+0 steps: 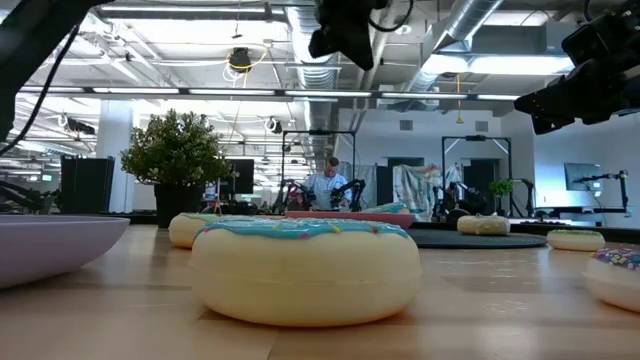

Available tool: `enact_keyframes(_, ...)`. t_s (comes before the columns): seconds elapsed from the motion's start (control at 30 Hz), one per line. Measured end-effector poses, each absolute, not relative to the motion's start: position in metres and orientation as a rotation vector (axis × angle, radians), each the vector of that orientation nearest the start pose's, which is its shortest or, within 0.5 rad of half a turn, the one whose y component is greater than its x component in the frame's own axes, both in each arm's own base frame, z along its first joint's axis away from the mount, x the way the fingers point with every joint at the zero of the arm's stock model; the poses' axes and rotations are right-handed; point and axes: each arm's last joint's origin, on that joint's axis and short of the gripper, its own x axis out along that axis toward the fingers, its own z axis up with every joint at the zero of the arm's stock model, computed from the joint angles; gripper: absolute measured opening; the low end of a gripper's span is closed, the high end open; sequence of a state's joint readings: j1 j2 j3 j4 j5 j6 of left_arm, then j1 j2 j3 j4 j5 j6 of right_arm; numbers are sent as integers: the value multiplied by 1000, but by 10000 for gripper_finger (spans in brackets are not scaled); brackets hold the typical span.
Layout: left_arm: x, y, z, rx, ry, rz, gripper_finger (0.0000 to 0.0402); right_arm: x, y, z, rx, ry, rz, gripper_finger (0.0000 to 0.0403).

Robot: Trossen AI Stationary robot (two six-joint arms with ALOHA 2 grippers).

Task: Pick & Place donuts
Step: Put the big blue donut on the pink plate

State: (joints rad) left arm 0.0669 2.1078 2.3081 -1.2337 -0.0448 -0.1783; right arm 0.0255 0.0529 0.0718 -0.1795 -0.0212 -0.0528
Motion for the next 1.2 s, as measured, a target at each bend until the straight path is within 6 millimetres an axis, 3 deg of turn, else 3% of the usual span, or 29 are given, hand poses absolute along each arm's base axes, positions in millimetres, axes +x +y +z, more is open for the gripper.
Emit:
enact_keyframes(0.43,440,-73,358,-78,883,105,0,96,3,167,-53,159,51,0)
enact_keyframes(0.63,451,-110,336,-99,791,25,0,96,3,167,-53,159,51,0)
enact_keyframes(0.73,450,-130,312,-87,818,-37,0,96,3,167,-53,160,51,0)
enact_keyframes(0.97,421,-160,272,31,1021,-50,0,96,3,167,-53,159,51,0)
enact_keyframes(1.2,365,-172,257,14,1002,-99,0,96,3,167,-53,159,51,0)
